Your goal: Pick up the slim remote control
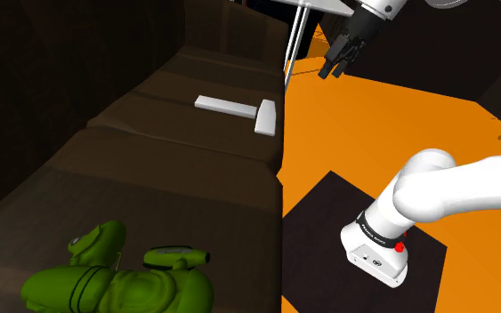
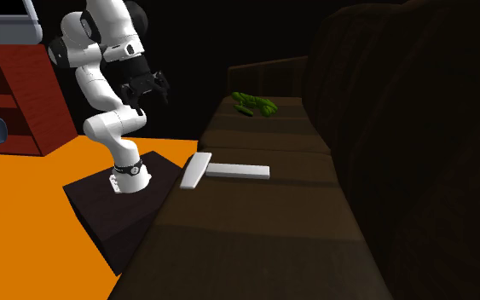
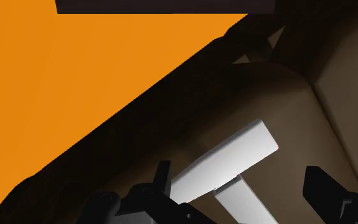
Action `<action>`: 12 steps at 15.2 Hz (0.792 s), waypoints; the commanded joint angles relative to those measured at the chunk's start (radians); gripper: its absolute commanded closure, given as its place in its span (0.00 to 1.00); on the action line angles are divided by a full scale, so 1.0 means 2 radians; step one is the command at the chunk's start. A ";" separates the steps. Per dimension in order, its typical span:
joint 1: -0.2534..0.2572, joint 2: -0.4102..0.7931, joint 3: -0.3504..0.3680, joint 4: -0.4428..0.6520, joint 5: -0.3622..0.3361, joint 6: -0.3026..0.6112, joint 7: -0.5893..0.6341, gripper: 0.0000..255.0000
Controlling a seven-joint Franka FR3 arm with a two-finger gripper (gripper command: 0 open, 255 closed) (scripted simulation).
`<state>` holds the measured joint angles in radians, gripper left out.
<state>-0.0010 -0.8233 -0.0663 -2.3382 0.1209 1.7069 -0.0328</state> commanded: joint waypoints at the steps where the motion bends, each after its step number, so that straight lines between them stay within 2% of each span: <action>1: 0.000 0.000 0.000 0.000 0.000 0.000 0.000 0.00; 12: 0.041 0.222 0.025 0.101 -0.012 0.078 -0.056 0.00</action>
<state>0.0747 -0.4164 -0.0202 -2.1546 0.1004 1.8515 -0.1334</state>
